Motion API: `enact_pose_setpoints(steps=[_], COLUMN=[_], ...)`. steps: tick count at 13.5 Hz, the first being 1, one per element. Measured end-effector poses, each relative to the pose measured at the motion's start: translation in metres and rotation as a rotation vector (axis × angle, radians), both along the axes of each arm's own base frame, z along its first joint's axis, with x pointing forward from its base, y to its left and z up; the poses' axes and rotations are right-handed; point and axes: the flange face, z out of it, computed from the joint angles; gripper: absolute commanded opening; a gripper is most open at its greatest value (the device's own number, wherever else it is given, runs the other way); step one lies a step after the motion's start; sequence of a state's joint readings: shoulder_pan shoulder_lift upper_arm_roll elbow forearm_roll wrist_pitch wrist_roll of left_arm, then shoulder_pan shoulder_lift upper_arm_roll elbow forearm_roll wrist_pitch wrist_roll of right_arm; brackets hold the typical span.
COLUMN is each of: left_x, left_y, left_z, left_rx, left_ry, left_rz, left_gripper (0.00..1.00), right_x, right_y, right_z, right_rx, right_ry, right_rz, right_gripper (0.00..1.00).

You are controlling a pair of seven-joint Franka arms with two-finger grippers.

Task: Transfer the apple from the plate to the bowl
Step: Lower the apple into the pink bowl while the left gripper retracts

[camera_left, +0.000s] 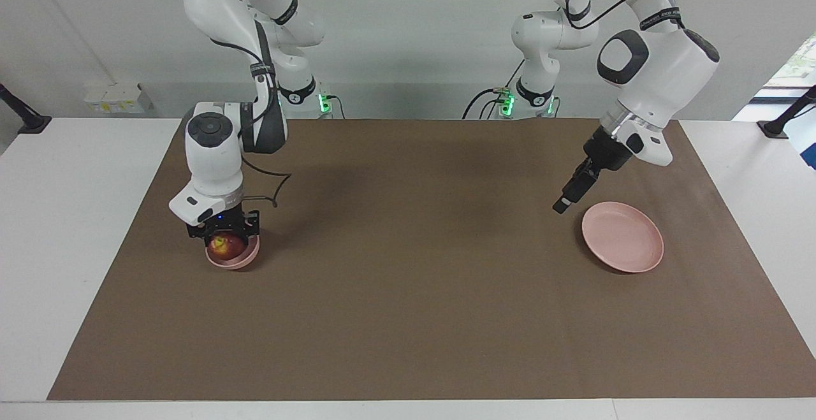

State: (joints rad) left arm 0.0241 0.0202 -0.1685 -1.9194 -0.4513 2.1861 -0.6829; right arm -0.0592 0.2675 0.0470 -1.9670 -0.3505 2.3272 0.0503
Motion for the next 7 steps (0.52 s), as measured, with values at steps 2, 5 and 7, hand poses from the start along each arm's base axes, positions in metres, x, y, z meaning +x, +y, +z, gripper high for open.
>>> enact_pose_setpoints(steps=[2, 5, 7], left_x=[0.001, 0.001, 0.001], left_y=[0.025, 0.043, 0.046], left_z=[-0.003, 0.000, 0.010], left_rx=[0.085, 0.217, 0.326], left_ry=[-0.037, -0.050, -0.055], left_rz=[-0.124, -0.245, -0.319], left_gripper=[1.00, 1.00, 1.00], right_x=[0.000, 0.000, 0.000], right_y=[0.001, 0.001, 0.001], right_z=[-0.005, -0.011, -0.014], right_rx=[0.002, 0.003, 0.003], right_ry=[0.007, 0.016, 0.020], right_rz=[-0.005, -0.009, -0.010], right_gripper=[0.15, 0.55, 0.71])
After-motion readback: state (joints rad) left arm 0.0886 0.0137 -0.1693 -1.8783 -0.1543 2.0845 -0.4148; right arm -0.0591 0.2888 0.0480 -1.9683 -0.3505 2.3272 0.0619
